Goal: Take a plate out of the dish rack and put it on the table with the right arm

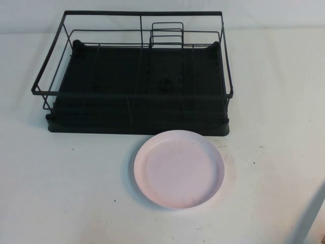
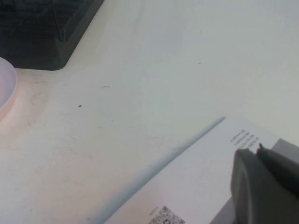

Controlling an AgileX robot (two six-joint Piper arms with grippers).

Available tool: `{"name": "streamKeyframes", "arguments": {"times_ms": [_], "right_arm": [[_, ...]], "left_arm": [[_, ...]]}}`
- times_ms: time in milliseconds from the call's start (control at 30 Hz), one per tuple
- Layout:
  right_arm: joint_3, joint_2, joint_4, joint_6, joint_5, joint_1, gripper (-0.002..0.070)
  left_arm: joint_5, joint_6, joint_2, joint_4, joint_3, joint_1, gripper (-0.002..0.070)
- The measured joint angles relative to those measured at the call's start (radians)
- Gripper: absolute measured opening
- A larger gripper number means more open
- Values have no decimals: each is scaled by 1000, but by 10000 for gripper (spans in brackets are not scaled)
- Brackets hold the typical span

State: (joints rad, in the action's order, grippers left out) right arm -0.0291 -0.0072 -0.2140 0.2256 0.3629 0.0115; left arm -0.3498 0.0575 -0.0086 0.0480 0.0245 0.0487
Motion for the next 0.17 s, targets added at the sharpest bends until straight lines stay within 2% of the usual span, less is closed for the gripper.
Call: {"name": "streamKeyframes", "arguments": {"times_ms": [167], "right_arm": [[0,0,0,0,0,0,-18]], "left_arm": [[0,0,0,0,0,0,-4]]}}
